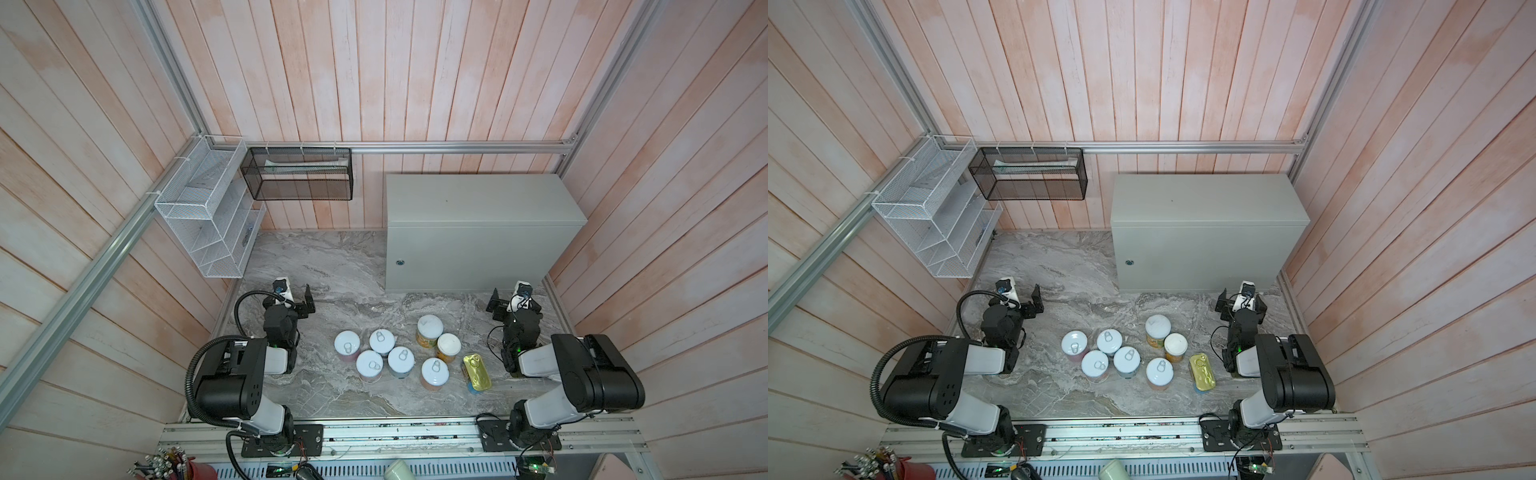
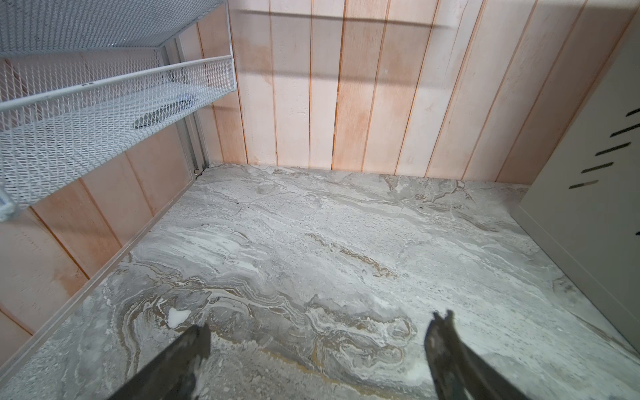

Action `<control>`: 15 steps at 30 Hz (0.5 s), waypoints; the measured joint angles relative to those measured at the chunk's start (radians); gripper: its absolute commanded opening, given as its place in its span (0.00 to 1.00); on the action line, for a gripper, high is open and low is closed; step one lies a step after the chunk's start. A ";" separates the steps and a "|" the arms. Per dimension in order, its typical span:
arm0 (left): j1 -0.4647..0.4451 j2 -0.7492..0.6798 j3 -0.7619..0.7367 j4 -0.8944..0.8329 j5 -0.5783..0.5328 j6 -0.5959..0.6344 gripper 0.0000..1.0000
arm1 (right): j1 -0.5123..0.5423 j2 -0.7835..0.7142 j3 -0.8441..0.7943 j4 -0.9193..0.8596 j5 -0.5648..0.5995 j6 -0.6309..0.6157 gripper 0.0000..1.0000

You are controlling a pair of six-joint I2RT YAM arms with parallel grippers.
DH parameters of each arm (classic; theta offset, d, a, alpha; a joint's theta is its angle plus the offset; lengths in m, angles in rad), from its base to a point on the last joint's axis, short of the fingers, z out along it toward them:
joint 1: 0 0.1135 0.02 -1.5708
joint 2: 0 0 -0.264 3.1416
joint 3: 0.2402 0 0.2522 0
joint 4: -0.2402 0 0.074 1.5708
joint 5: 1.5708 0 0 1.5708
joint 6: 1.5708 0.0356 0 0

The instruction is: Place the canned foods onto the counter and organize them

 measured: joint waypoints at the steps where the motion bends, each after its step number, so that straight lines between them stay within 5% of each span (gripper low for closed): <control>1: 0.000 0.000 0.000 0.000 0.000 0.000 1.00 | 0.000 0.000 0.000 0.000 0.000 0.000 0.98; 15: 0.000 0.000 0.000 0.000 0.000 0.000 1.00 | -0.055 -0.005 0.003 -0.019 -0.084 0.022 0.98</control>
